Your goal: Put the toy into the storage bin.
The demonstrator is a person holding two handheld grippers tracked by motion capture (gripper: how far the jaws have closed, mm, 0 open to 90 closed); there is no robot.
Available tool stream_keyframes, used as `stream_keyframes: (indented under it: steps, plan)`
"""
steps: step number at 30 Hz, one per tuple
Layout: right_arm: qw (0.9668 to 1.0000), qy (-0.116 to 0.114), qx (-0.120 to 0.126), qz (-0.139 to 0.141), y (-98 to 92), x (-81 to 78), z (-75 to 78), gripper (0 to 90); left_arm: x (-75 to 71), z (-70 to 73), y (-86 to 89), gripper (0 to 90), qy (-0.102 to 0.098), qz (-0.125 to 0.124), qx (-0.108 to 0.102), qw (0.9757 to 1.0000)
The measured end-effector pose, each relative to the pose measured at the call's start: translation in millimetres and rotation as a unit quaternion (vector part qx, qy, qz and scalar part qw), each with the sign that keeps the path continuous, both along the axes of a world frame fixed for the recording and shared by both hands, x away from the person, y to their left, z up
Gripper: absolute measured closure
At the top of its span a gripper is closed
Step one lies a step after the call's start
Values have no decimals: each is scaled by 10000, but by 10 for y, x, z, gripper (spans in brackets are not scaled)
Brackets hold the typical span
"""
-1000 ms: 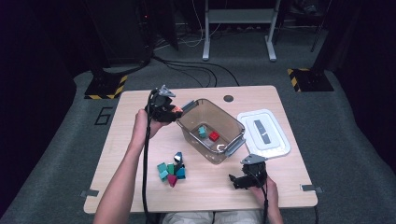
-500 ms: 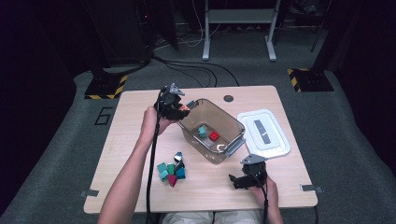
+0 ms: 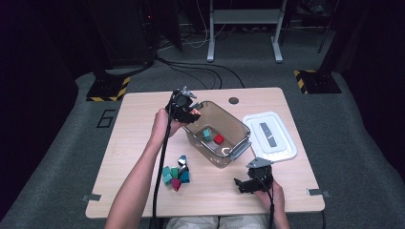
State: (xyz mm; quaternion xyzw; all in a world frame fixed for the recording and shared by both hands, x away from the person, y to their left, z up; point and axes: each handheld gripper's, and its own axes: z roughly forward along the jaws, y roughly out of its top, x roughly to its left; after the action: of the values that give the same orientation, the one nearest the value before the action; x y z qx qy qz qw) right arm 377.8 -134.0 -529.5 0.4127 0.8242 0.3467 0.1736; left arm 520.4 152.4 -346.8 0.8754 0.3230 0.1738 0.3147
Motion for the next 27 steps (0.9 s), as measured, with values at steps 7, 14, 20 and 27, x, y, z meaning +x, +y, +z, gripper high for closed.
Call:
stream_keyframes:
  steps: [7, 14, 20, 27]
  plan:
    - [10000, 1, 0, -2, 0, 0, 0, 20, 50, -59, -67, 585, 139, -13, 89, 9999]
    - [10000, 1, -2, -10, -1, -2, 0, 21, 104, -134, -139, 584, 282, -22, 165, 9995]
    - [10000, -1, 0, -20, -1, -3, 0, 21, 131, -216, -216, 584, 371, -55, 268, 9989]
    - [10000, 9, 5, -9, -2, -2, 1, 21, 157, -289, -240, 527, 545, 38, 381, 9978]
